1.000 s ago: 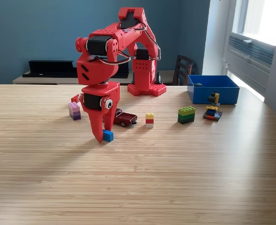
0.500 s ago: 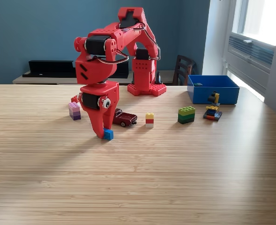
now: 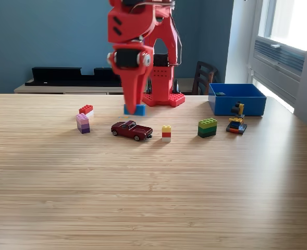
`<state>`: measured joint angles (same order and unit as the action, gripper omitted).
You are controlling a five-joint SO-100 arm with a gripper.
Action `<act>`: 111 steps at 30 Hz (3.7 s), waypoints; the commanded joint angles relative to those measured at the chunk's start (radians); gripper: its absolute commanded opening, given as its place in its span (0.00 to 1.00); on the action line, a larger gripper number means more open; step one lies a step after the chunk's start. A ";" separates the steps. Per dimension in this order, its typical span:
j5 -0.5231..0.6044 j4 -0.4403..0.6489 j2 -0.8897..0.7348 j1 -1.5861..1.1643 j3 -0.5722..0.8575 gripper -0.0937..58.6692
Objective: Grasp a lego block and put it in the bin.
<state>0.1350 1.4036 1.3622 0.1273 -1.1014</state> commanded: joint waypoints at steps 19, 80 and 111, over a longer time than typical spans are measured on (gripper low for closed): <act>-0.212 0.124 0.413 -1.146 -0.377 0.00; -0.249 -0.178 0.413 -0.207 -0.617 0.00; -0.198 -0.232 0.413 -0.164 -0.638 0.00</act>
<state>-0.0736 1.1827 1.6874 -0.0506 -1.7426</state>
